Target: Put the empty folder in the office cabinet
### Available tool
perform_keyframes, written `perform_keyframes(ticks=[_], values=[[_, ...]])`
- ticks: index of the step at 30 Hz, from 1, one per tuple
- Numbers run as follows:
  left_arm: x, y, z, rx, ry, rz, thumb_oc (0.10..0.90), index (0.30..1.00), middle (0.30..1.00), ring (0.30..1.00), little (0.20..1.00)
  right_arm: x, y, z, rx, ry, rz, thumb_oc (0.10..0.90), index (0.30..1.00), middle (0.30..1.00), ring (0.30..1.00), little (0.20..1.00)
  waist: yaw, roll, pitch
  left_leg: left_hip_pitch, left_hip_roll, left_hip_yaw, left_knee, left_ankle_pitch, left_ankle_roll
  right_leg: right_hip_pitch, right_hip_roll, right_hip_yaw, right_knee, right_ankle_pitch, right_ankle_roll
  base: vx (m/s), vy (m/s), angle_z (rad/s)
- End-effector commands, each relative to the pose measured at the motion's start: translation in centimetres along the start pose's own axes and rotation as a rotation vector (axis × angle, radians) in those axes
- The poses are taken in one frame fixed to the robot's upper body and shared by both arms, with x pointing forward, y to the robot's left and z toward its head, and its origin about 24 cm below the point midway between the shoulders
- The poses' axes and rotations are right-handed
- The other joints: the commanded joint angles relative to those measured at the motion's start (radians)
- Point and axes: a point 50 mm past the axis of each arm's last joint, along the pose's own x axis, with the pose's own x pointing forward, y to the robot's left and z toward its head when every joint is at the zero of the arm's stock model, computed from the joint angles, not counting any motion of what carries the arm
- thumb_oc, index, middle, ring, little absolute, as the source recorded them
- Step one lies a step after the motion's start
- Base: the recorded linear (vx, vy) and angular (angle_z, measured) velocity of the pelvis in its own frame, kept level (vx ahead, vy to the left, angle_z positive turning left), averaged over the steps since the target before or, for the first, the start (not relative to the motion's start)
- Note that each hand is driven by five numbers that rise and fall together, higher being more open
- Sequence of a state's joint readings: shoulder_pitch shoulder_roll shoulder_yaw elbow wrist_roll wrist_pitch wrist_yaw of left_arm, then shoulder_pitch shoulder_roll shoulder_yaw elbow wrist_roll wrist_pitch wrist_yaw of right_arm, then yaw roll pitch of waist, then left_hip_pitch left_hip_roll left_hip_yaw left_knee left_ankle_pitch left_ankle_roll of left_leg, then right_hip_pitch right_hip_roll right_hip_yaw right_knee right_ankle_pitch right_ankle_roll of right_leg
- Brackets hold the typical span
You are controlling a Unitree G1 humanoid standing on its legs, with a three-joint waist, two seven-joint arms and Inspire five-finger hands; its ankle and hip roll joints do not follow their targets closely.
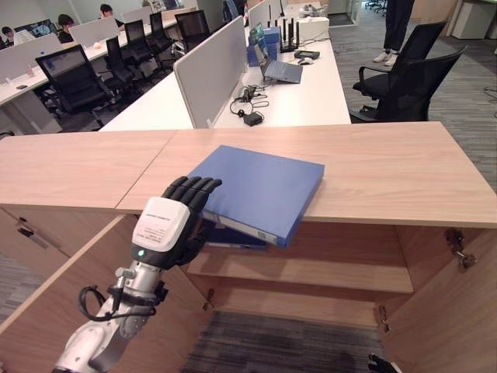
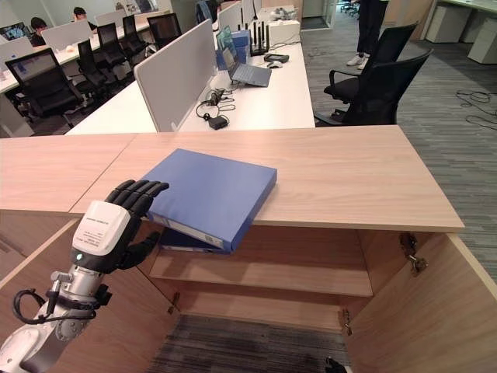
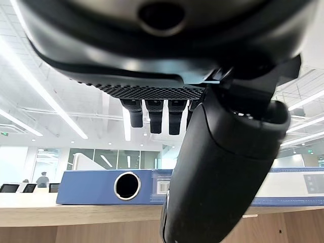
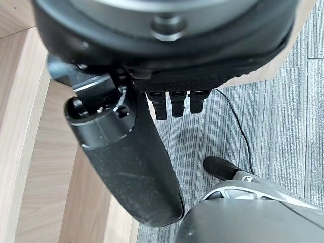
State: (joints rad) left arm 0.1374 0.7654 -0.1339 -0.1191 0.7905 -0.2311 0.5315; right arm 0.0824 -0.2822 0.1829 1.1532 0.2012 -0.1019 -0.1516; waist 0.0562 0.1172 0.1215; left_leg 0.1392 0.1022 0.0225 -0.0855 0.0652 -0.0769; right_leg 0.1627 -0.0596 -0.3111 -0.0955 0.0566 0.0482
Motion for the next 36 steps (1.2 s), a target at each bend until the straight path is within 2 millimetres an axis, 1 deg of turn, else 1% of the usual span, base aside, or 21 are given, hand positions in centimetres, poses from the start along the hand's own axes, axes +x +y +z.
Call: perform_keyframes(ticks=[1,8,17,21,28,36], values=[[3.7,3.6,0.2,0.037,-0.101,0.182,0.800,0.900,0.900,0.900,0.900,0.7,-0.1,3.2,0.040,-0.090,-0.010,0.800,0.900,0.900,0.900,0.900,-0.008,-0.042,0.016,0.057,-0.020,-0.025,0.007,-0.128,-0.012,0.070,-0.013,0.048,0.008,-0.193,0.053,0.00,0.000,0.00],[3.8,3.1,0.7,0.031,-0.132,0.148,0.800,0.900,0.900,0.900,0.900,0.7,-0.2,3.2,0.049,-0.085,-0.011,0.800,0.900,0.900,0.900,0.900,-0.015,-0.039,0.015,0.063,-0.020,-0.021,0.007,-0.131,-0.009,0.073,-0.012,0.053,0.008,-0.195,0.052,0.00,0.000,0.00],[4.4,3.1,1.5,0.040,-0.194,0.124,0.800,0.900,0.900,0.900,0.900,0.6,0.0,2.8,0.070,-0.072,-0.006,0.800,0.900,0.900,0.900,0.900,-0.023,-0.039,0.008,0.075,-0.021,-0.017,0.005,-0.137,-0.007,0.080,-0.010,0.060,0.008,-0.197,0.053,0.00,0.000,0.00],[4.9,3.1,2.0,0.038,-0.219,0.128,0.800,0.900,0.900,0.900,0.900,0.6,0.0,3.1,0.084,-0.088,-0.008,0.800,0.900,0.900,0.900,0.900,-0.030,-0.038,0.009,0.079,-0.021,-0.013,0.004,-0.139,-0.006,0.082,-0.011,0.062,0.008,-0.196,0.054,0.00,0.000,0.00],[6.1,3.5,3.1,0.047,-0.294,0.139,0.800,0.900,0.900,0.900,0.900,0.6,0.3,2.7,0.066,-0.068,0.010,0.800,0.900,0.900,0.900,0.900,-0.040,-0.037,0.006,0.083,-0.023,-0.005,0.001,-0.142,-0.005,0.080,-0.012,0.068,0.008,-0.193,0.057,0.01,0.001,-0.06],[6.9,2.9,3.6,0.038,-0.317,0.124,0.800,0.900,0.900,0.900,0.900,0.5,0.3,2.4,0.097,-0.053,0.000,0.800,0.900,0.900,0.900,0.900,-0.055,-0.037,0.003,0.089,-0.024,0.005,0.000,-0.148,-0.003,0.075,-0.010,0.081,0.008,-0.192,0.058,0.00,0.001,-0.02]])
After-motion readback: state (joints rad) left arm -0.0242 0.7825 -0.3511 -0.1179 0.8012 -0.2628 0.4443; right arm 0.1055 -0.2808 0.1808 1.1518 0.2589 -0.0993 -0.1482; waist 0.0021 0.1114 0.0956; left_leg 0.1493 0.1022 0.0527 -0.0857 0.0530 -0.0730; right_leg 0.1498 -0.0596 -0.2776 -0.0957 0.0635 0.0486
